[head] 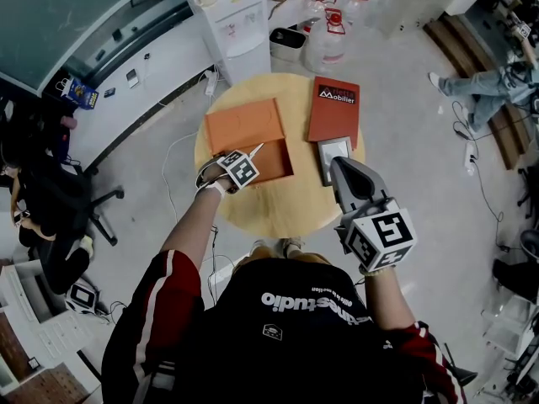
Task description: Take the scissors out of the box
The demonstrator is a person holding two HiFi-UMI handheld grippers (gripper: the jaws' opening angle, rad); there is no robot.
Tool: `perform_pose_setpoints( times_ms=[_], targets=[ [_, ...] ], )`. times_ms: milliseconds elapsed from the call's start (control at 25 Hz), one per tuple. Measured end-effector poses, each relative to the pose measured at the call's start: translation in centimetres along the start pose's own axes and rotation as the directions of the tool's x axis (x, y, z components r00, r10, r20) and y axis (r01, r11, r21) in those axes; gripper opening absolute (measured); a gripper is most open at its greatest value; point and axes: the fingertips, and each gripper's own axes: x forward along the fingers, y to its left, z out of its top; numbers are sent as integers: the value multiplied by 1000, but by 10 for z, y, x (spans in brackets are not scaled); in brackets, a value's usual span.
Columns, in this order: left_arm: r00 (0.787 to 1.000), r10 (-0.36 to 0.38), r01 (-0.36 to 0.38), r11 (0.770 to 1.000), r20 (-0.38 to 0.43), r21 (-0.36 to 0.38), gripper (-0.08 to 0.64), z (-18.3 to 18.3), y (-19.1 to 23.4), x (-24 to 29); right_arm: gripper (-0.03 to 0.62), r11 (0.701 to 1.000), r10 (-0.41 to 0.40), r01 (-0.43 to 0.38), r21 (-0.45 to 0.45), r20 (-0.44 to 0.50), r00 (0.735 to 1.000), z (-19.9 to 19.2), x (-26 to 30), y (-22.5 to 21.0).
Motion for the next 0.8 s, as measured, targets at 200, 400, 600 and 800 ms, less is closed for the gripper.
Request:
perform_pose_setpoints(
  times_ms=[200,400,600,800],
  targets=[
    [994,-77,75,997,-78,-29,159,0,-5,2,28,1000,4,-4,9,-8,1000,-2,2,-5],
    [988,-110,107,994,-105,-34,105,0,-6,-2,28,1000,0,0,18,-5,1000,1,3,-10],
    [990,-115,111,993,-80,-43,95,0,-9,-3,28,1000,-3,3,22,0,1000,0,3,-11],
    [995,-82,81,996,-51,-28,94,1,-6,-8,28,1000,-9,9,18,6,1000,3,0,-9]
  ],
)
